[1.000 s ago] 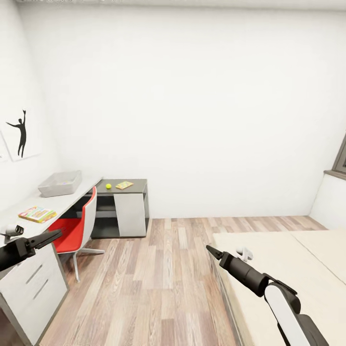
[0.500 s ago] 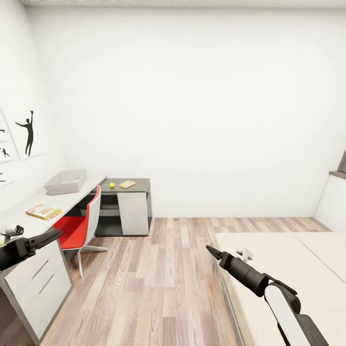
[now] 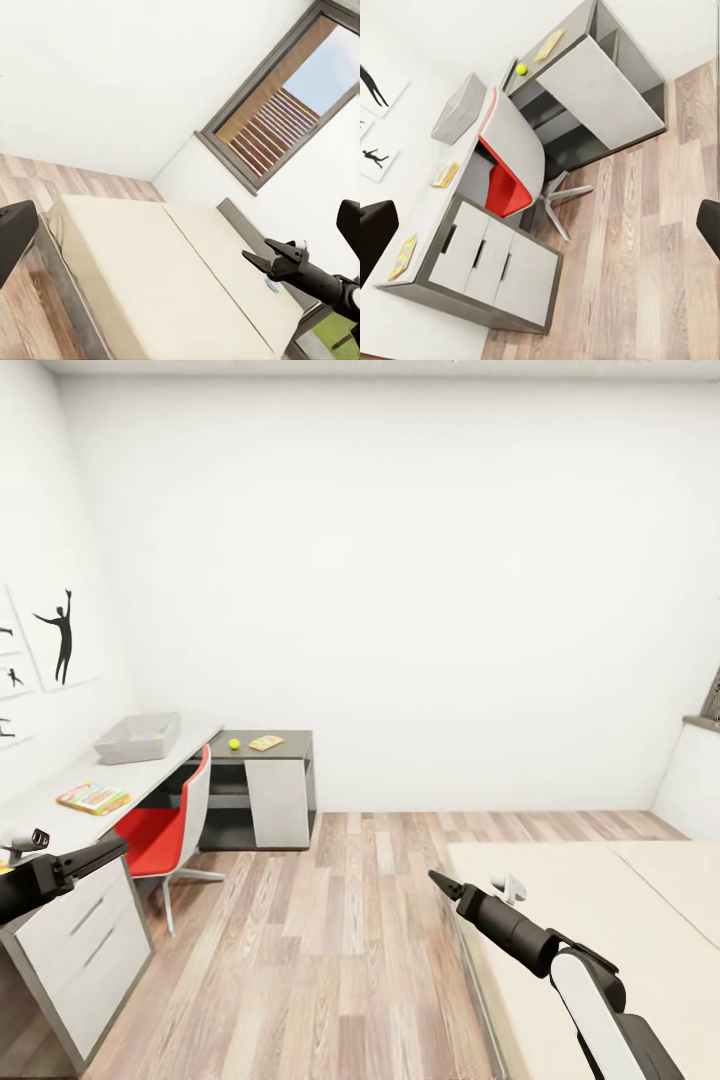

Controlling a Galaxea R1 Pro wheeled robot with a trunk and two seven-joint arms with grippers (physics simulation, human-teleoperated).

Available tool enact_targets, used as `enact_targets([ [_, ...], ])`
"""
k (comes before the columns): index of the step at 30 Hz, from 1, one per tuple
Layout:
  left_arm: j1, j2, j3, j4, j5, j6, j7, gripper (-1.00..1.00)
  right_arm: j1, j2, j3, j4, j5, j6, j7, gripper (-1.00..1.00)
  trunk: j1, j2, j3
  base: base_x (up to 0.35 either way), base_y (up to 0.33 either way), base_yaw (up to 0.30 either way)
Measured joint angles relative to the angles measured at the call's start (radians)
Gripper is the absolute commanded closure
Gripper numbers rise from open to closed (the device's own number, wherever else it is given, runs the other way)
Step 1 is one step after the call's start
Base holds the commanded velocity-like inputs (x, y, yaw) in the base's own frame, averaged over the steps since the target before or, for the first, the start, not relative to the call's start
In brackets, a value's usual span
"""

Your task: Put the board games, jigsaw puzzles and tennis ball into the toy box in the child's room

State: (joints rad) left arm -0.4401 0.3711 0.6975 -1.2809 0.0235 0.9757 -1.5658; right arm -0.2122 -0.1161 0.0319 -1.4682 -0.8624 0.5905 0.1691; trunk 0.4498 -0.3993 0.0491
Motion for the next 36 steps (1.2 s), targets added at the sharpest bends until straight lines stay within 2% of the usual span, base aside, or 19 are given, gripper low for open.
enact_targets([
  [36,0.0,0.0,0.0,0.0,0.001,0.0,0.0,-1.0,0.001,0.0,0.001,-0.001,0.0,0.0,0.0,-1.0,0.0,0.0,0.0,-0.02,-0.003,-0.007],
])
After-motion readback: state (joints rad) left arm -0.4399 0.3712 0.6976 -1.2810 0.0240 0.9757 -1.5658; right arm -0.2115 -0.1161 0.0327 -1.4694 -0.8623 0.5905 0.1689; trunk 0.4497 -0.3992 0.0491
